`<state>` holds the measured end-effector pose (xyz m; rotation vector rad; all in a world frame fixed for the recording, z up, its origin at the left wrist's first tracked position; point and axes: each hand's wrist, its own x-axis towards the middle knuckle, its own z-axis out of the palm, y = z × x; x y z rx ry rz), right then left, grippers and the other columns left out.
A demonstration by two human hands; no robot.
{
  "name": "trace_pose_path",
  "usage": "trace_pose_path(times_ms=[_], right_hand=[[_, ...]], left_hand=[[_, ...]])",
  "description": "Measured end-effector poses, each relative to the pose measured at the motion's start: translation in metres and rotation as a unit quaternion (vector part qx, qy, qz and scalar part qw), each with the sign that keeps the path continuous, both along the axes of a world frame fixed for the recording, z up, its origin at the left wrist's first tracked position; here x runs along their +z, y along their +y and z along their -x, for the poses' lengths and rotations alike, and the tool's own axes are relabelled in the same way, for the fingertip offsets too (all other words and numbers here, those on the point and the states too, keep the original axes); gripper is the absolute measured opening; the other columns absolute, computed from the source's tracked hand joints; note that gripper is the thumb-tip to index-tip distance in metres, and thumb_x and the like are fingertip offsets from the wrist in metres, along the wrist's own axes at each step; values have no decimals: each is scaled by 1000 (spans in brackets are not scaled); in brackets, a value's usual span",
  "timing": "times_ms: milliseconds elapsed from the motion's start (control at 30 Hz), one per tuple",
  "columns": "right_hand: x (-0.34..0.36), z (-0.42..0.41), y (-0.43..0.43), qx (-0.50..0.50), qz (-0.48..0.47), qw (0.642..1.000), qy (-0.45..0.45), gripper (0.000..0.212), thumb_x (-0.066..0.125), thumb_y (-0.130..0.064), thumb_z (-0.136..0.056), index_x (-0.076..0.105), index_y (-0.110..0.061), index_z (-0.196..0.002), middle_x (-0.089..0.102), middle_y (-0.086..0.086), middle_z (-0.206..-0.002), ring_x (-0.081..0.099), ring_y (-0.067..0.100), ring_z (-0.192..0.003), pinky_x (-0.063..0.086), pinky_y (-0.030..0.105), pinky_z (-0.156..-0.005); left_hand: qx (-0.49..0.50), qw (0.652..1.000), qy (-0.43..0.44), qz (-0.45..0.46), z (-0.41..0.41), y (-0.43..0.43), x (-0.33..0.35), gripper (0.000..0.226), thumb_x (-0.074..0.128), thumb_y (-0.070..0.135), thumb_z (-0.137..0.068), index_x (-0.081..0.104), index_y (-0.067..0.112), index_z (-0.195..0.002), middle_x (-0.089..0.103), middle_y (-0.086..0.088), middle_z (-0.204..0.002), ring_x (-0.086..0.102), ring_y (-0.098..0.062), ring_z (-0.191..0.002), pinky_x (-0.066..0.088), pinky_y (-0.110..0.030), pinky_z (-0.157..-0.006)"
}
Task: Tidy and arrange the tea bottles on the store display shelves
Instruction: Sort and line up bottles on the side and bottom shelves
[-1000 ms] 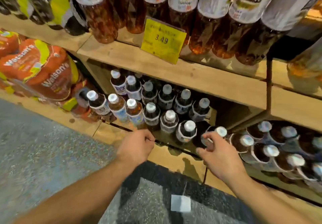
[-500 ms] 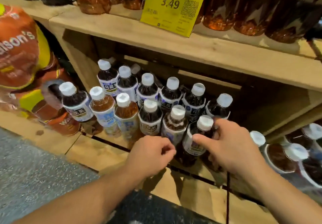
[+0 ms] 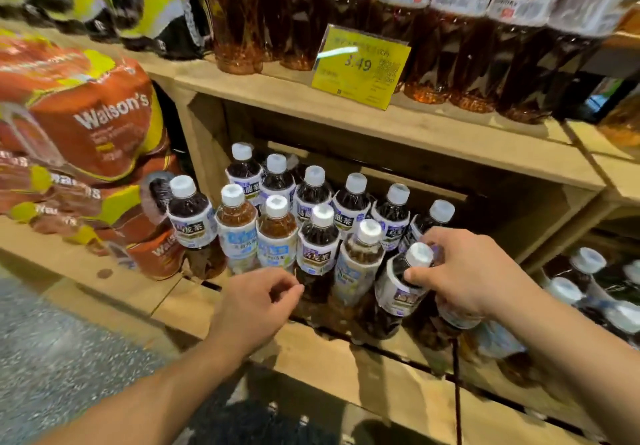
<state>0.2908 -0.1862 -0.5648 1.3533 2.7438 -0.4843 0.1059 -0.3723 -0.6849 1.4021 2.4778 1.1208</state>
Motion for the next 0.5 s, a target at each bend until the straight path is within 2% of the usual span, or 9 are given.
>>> trace_pose_path(times_ms=[67, 133, 200, 367, 500], right_hand=[[8, 4, -3, 9, -36, 999, -30, 52, 72, -56, -82, 59, -29, -124, 61, -6, -93, 57, 18, -85, 44, 31, -65], [17, 12, -9, 22, -113, 992, -47, 54, 66, -62, -85, 55, -34, -130, 65, -2, -108, 61, 23, -99, 47, 33, -70], [22, 23, -15, 31, -151, 988, -27, 53, 61, -64, -88, 53, -36, -132, 64, -1, -120, 60, 25, -109, 47, 36, -73], [17, 50, -21, 92, -103, 990, -17, 59, 56, -68, -88, 48, -37, -137, 63, -2, -120, 60, 25, -108, 50, 38, -72], [9, 56, -19, 107, -75, 990, -58, 46, 52, -60, -95, 49, -32, -132, 63, 3, -115, 60, 30, -105, 46, 38, -71]], left_hand=[[23, 999, 10, -39, 8, -4, 5, 10, 75, 29, -82, 69, 31, -74, 60, 20, -62, 58, 1, -61, 41, -14, -55], [39, 997, 15, -64, 12, -5, 7, 13, 77, 24, -80, 69, 28, -72, 58, 16, -58, 57, -4, -58, 47, -24, -52], [55, 995, 14, -77, 15, -3, 10, 13, 78, 22, -80, 68, 28, -73, 57, 12, -56, 57, -7, -57, 51, -31, -54], [95, 991, -33, -85, 23, 4, 31, 16, 72, 26, -84, 63, 35, -94, 60, 8, -62, 59, -7, -60, 49, -26, -58], [54, 998, -21, -36, 25, 19, 49, 33, 68, 34, -84, 58, 40, -115, 61, 8, -69, 58, -4, -63, 47, -28, -59]])
